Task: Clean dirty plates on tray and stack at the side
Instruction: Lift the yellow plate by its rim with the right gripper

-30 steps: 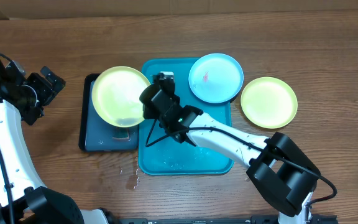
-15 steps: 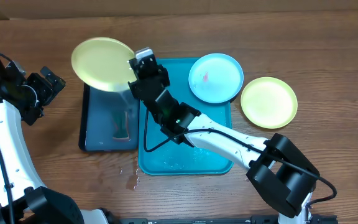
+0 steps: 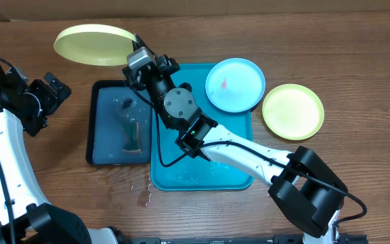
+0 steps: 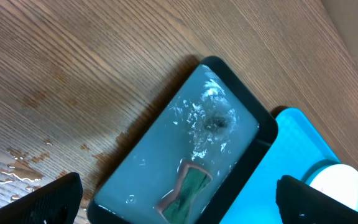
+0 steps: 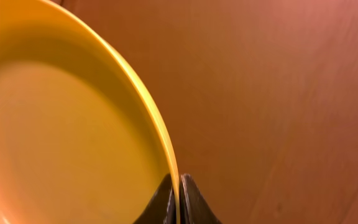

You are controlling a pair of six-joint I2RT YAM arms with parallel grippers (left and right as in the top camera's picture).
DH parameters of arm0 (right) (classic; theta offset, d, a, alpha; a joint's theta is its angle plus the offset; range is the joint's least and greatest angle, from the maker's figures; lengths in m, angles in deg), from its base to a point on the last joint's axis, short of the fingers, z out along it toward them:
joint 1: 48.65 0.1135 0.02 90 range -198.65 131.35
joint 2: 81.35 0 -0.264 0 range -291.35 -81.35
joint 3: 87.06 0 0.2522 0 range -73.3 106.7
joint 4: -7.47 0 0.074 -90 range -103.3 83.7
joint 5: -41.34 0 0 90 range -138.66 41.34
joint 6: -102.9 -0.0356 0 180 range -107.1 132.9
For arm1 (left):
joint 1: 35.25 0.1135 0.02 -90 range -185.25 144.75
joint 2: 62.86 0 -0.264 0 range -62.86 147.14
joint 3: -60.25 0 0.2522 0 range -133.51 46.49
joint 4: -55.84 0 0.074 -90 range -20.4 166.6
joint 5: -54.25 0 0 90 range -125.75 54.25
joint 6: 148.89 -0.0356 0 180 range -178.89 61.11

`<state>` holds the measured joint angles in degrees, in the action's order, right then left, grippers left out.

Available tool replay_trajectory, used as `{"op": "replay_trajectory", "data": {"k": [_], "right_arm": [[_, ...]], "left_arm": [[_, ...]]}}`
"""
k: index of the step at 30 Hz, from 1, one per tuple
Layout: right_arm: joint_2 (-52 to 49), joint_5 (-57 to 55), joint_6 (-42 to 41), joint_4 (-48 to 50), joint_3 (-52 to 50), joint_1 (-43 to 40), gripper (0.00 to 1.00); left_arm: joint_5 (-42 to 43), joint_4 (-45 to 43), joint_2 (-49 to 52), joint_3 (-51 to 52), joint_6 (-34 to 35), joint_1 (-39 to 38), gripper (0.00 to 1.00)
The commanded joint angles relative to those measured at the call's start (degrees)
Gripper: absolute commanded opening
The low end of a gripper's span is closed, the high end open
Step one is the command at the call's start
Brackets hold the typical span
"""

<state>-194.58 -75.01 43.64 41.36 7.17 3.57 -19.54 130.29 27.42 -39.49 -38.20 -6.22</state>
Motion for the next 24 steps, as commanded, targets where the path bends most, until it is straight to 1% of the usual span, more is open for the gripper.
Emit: {"op": "replay_trajectory", "data": {"k": [1, 6, 13, 18, 21, 24], "right_arm": [[0.92, 1.57, 8.04, 2.08, 1.27, 0.28, 0.04], [0.92, 1.44, 7.72, 3.23, 1.27, 0.52, 0.04], [0.92, 1.29, -1.60, 8.07, 1.31, 0.76, 0.04], [0.92, -2.01, -9.42, 6.34, 1.36, 0.85, 0.04], [0.92, -2.38, -11.32, 5.70, 1.36, 0.79, 0.04], [0.92, -2.36, -11.32, 5.86, 1.36, 0.81, 0.04]], "left_arm": [[-0.28, 0.07, -0.15, -0.79, 0.33, 0.20, 1.00], [-0.28, 0.07, -0.15, -0.79, 0.33, 0.20, 0.99], [-0.28, 0.07, -0.15, -0.79, 0.33, 0.20, 1.00], [-0.28, 0.07, -0.15, -0.79, 0.33, 0.20, 1.00], [-0.28, 0.07, -0.15, -0.79, 0.33, 0.20, 1.00], [-0.28, 0.07, -0.15, -0.79, 0.33, 0.20, 1.00]]}}
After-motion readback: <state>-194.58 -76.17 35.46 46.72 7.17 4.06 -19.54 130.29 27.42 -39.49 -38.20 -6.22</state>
